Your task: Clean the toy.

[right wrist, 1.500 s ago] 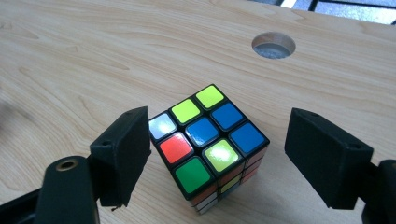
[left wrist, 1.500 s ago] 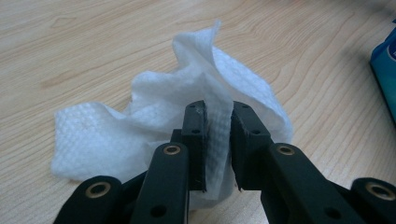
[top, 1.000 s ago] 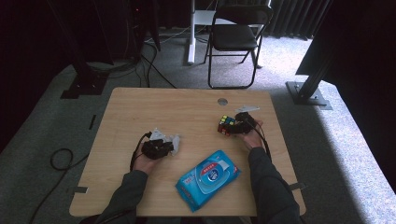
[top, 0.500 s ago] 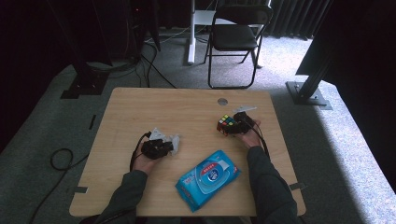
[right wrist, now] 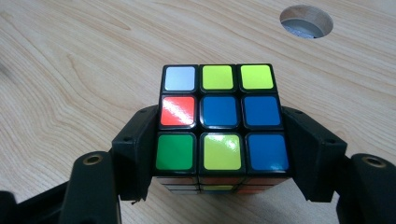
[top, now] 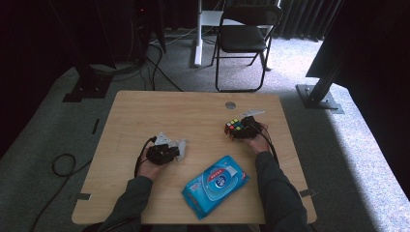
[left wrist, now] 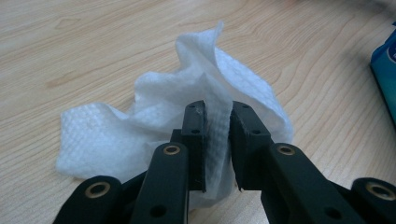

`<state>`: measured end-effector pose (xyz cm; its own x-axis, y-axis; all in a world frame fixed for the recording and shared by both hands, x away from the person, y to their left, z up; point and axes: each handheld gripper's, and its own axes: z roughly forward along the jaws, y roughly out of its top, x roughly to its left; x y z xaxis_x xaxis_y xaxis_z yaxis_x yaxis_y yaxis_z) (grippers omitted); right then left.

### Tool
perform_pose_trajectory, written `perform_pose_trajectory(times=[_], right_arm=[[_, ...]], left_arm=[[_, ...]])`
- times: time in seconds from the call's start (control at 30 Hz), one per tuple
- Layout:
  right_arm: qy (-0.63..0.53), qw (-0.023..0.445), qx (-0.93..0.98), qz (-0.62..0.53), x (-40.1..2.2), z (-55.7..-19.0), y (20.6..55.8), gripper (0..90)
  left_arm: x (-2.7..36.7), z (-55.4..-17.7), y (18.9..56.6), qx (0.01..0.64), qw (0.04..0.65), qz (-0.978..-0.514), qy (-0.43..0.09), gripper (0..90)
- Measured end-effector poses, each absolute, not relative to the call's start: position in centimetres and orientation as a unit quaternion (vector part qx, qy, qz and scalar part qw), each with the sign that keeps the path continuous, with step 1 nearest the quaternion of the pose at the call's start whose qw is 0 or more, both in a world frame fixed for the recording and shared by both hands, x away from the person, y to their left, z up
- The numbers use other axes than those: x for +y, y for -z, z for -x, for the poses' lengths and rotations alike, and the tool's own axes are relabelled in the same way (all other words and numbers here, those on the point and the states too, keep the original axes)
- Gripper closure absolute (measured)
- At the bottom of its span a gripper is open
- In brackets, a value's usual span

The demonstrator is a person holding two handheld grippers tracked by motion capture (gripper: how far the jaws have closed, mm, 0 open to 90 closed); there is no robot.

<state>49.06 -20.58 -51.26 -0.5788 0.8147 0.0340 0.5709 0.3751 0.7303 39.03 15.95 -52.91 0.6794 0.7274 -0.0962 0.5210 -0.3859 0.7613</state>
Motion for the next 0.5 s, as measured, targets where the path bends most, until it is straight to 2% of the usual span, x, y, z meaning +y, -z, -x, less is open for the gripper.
perform_pose_trajectory(times=[0.27,0.5], right_arm=[[-0.359,0.183,0.809,-0.428,-20.5,-48.7,51.1,34.2],[-0.387,0.166,0.800,-0.427,-20.6,-48.3,50.1,34.2]], left_arm=[[15.9,-39.0,52.9,0.380,0.404,-0.822,-0.128,77.1],[15.7,-38.9,52.6,0.375,0.406,-0.823,-0.131,77.1]])
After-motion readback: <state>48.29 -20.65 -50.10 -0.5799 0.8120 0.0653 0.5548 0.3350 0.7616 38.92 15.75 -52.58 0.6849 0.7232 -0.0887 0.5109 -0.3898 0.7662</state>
